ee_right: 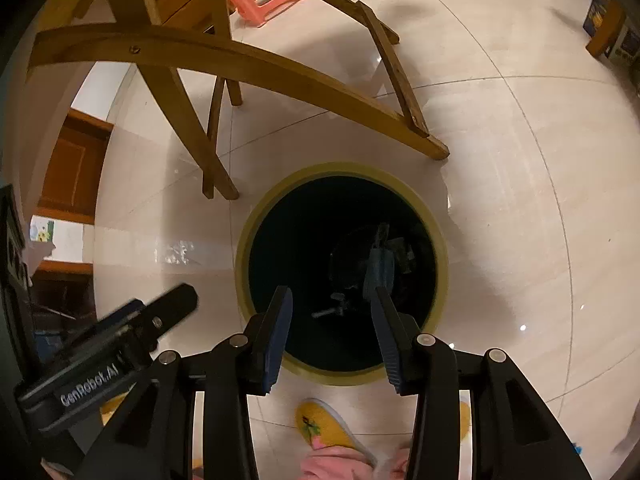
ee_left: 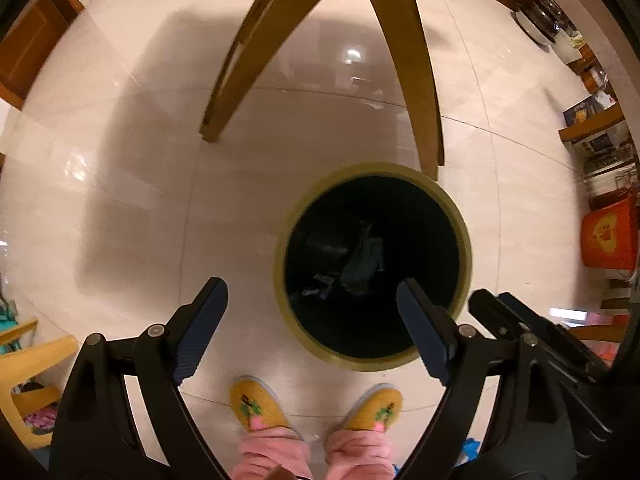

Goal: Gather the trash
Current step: 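Open the left tool over the bin while the right tool releases the mask, then move both tools back up to the table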

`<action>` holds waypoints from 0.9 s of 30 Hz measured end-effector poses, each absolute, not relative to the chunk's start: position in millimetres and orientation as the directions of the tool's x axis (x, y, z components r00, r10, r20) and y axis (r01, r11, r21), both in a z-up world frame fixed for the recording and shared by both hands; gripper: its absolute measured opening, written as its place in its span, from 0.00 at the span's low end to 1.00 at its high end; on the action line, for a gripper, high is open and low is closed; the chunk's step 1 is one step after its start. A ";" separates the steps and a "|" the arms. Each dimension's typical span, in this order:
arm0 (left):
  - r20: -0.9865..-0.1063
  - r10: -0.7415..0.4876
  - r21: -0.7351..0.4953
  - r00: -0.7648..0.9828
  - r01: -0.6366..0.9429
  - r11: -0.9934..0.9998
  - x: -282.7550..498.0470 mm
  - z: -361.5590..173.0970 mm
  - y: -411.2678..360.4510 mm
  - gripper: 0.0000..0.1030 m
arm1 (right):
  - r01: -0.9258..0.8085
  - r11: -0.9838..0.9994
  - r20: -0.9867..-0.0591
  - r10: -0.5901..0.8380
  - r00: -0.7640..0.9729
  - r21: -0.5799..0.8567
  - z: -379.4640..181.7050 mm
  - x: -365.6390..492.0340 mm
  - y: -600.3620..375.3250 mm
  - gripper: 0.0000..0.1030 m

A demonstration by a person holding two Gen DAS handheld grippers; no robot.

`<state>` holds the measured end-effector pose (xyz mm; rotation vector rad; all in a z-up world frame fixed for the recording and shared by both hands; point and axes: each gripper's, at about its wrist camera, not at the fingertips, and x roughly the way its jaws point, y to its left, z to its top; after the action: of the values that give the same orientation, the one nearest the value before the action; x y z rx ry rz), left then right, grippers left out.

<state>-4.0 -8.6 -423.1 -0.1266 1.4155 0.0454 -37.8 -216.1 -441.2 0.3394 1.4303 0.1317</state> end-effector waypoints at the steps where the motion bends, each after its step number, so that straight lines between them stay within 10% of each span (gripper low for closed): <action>1: -0.987 -0.039 -0.056 0.156 -0.104 0.993 -6.6 -422.3 -7.1 0.82 | 0.109 0.947 -0.947 0.287 0.144 0.303 -438.3 -38.2 -215.7 0.40; 27: -0.961 -0.131 -0.159 0.245 -0.099 0.982 -59.4 -166.4 60.2 0.81 | 0.058 0.939 -0.901 0.306 0.307 0.339 -154.6 -103.0 -193.6 0.40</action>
<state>-59.4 60.2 -166.4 -0.2018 1.3258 -0.0219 -103.0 -193.6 -154.6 0.3353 1.2540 0.1685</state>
